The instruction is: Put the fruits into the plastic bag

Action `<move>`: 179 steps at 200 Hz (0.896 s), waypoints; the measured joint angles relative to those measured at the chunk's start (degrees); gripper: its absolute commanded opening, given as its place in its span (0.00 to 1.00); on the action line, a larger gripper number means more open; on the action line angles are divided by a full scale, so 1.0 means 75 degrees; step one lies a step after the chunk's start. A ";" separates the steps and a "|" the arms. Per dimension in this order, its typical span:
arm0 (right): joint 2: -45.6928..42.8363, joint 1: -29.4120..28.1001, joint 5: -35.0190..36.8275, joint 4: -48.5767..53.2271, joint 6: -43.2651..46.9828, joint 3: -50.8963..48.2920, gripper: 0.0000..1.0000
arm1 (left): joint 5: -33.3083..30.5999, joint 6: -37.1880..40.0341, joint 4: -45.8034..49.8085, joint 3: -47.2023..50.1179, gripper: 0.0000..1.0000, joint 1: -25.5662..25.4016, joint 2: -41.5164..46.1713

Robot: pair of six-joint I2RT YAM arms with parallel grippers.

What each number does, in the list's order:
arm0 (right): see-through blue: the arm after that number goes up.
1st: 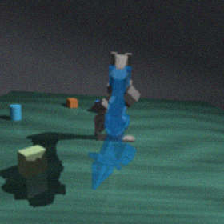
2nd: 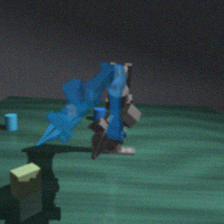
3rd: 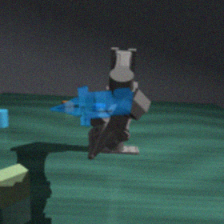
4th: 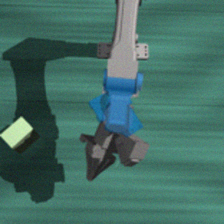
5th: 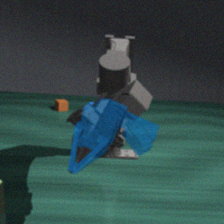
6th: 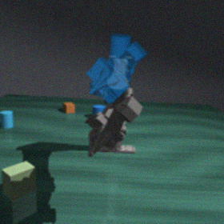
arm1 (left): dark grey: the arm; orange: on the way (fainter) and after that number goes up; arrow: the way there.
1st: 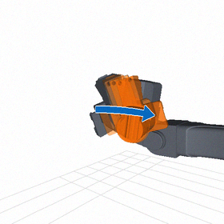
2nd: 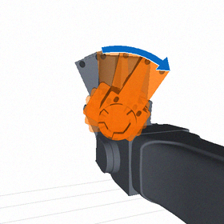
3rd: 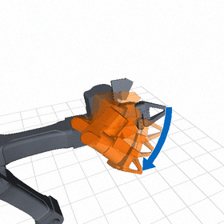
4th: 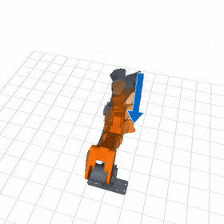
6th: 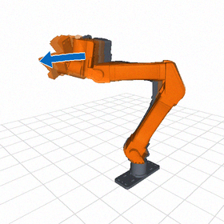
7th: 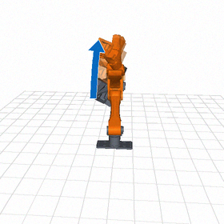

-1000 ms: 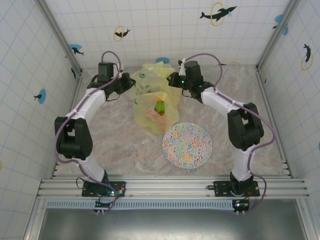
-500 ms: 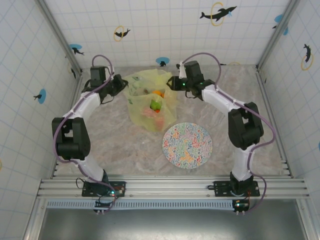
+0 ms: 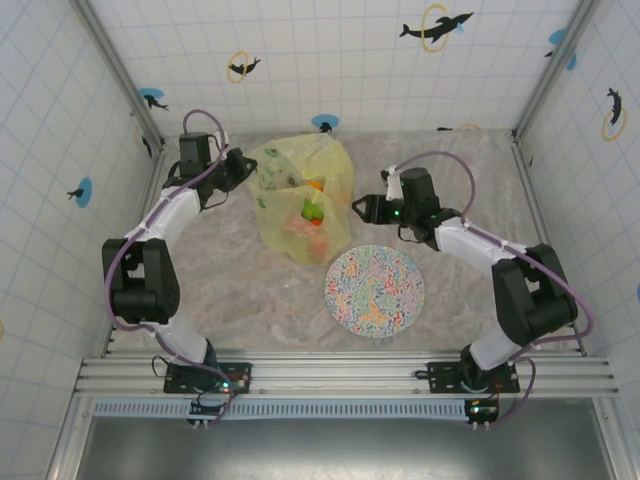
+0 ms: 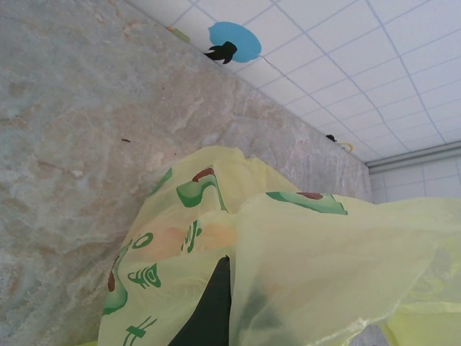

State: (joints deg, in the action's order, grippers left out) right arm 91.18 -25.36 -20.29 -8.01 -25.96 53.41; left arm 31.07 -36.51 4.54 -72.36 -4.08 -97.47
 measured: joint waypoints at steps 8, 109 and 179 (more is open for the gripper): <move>0.0169 0.0041 -0.0198 -0.0300 -0.0242 -0.0117 0.72 | 0.0000 0.0000 0.0000 0.0003 0.00 0.0000 -0.0003; 0.2124 -0.0224 -0.1582 -0.2629 -0.1985 0.0160 0.37 | 0.0000 0.0003 -0.0017 0.0052 0.00 0.0000 0.0000; 0.1932 -0.0280 -0.1947 -0.3363 -0.2923 0.0245 0.00 | 0.0149 -0.0052 -0.0052 0.0064 0.00 0.0000 0.0096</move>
State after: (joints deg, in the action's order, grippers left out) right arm 105.67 -27.46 -34.89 -33.23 -47.88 55.24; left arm 32.18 -36.91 4.14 -71.88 -4.08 -96.75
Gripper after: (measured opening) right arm 0.061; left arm 0.041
